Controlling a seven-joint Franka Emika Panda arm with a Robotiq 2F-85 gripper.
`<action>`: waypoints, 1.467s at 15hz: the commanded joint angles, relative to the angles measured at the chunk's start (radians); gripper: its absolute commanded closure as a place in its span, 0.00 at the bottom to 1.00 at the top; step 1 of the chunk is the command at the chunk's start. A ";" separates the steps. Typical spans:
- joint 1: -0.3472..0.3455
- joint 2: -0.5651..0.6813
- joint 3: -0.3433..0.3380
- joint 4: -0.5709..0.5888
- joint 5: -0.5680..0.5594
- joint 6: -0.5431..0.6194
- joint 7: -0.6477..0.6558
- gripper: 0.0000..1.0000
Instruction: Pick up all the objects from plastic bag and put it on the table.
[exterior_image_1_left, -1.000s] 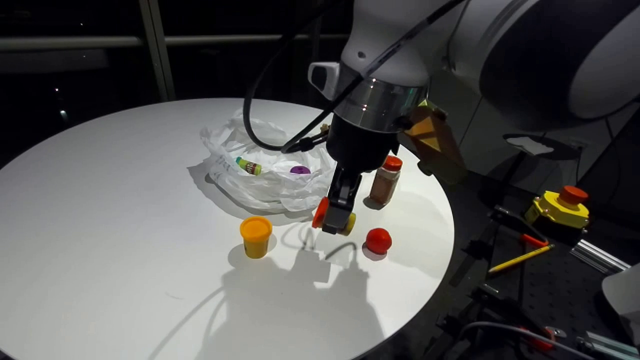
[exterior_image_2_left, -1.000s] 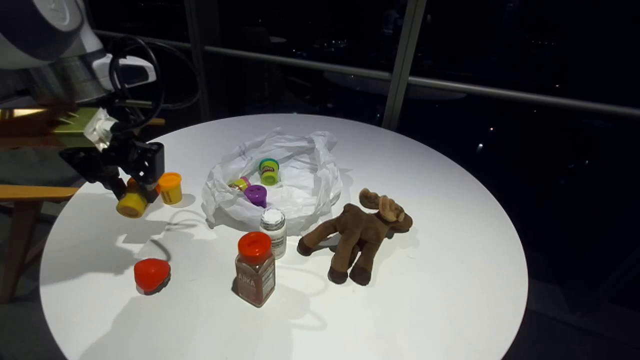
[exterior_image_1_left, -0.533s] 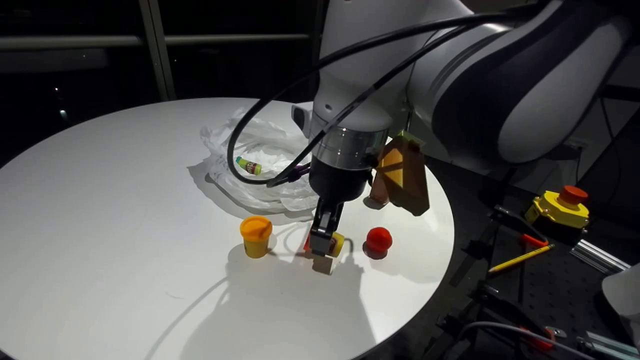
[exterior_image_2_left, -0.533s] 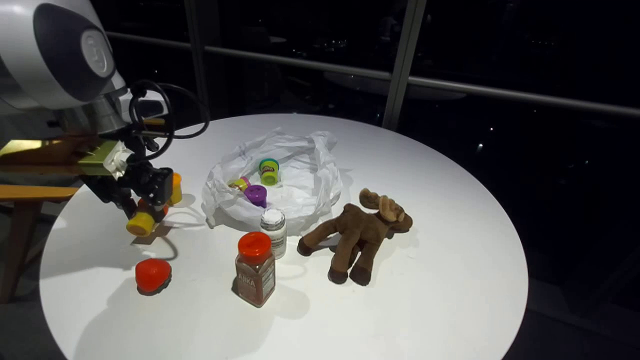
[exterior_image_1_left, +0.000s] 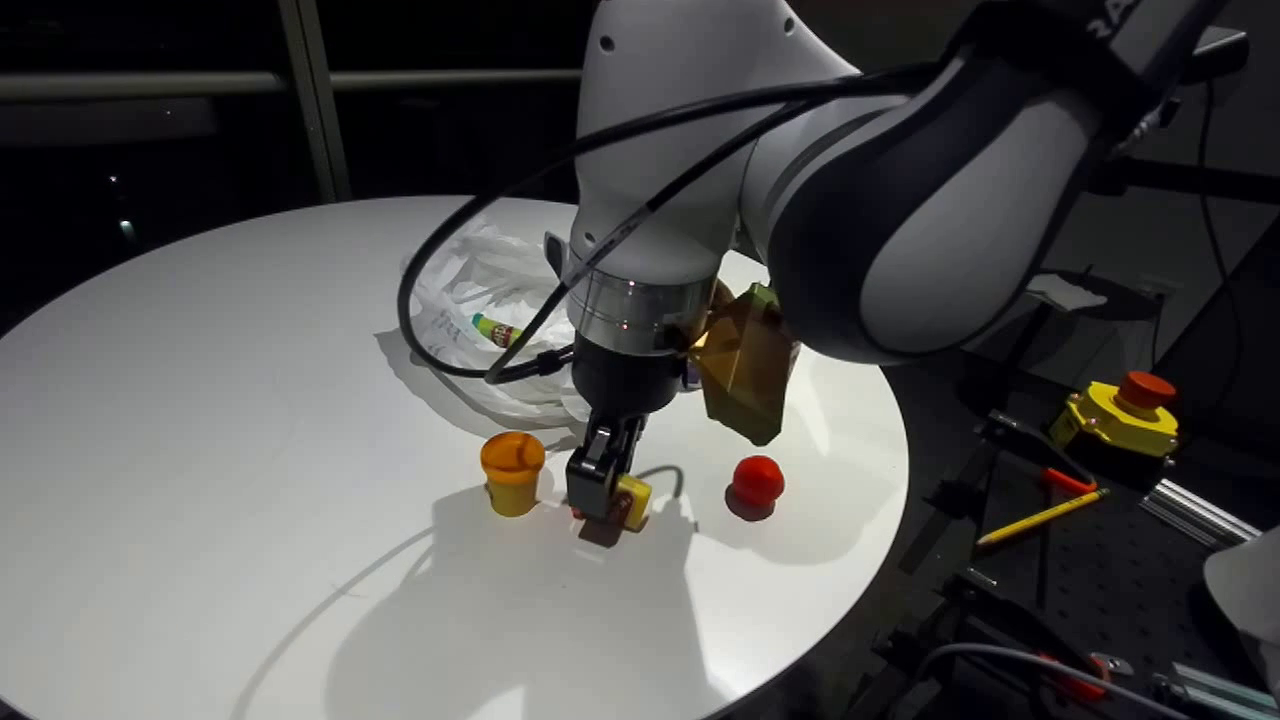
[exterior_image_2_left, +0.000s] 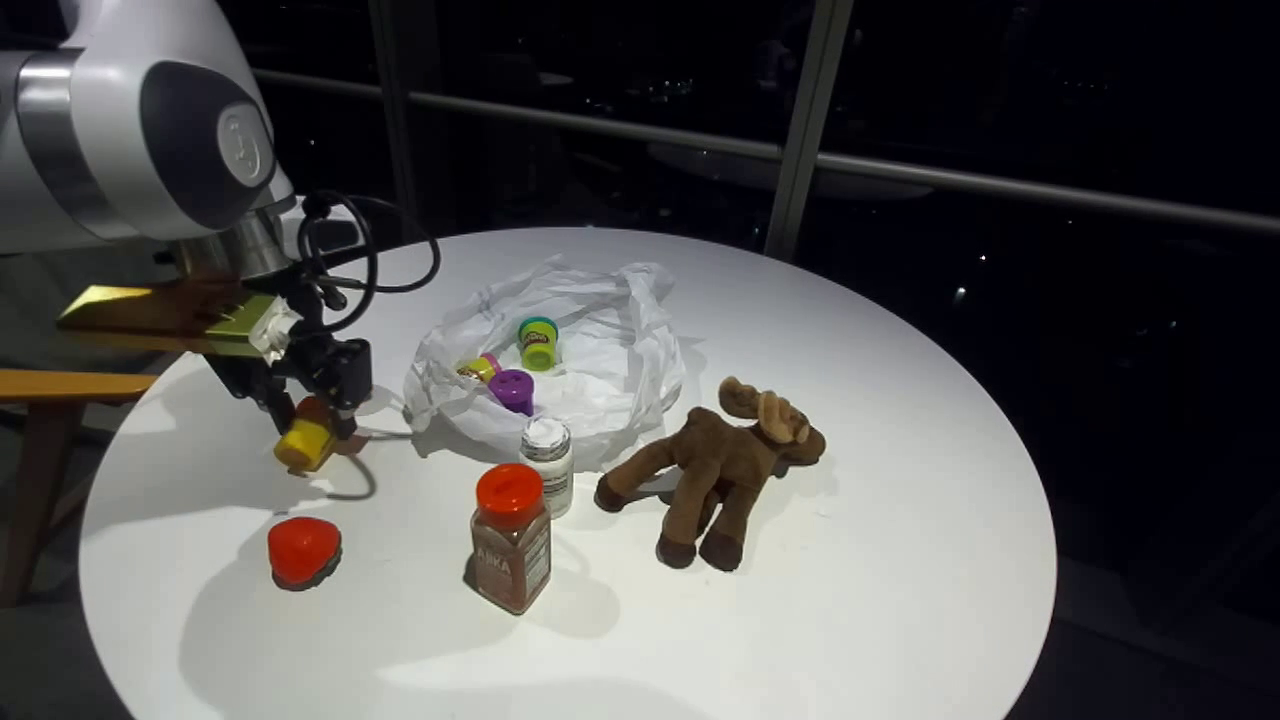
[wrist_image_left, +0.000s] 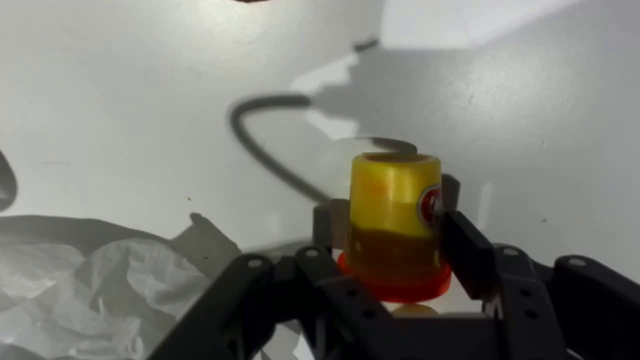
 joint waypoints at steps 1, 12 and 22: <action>-0.016 -0.049 0.016 0.023 0.114 -0.075 -0.100 0.08; -0.054 -0.084 -0.011 0.243 0.196 -0.246 -0.133 0.00; -0.003 -0.011 -0.168 0.279 0.124 -0.089 0.054 0.75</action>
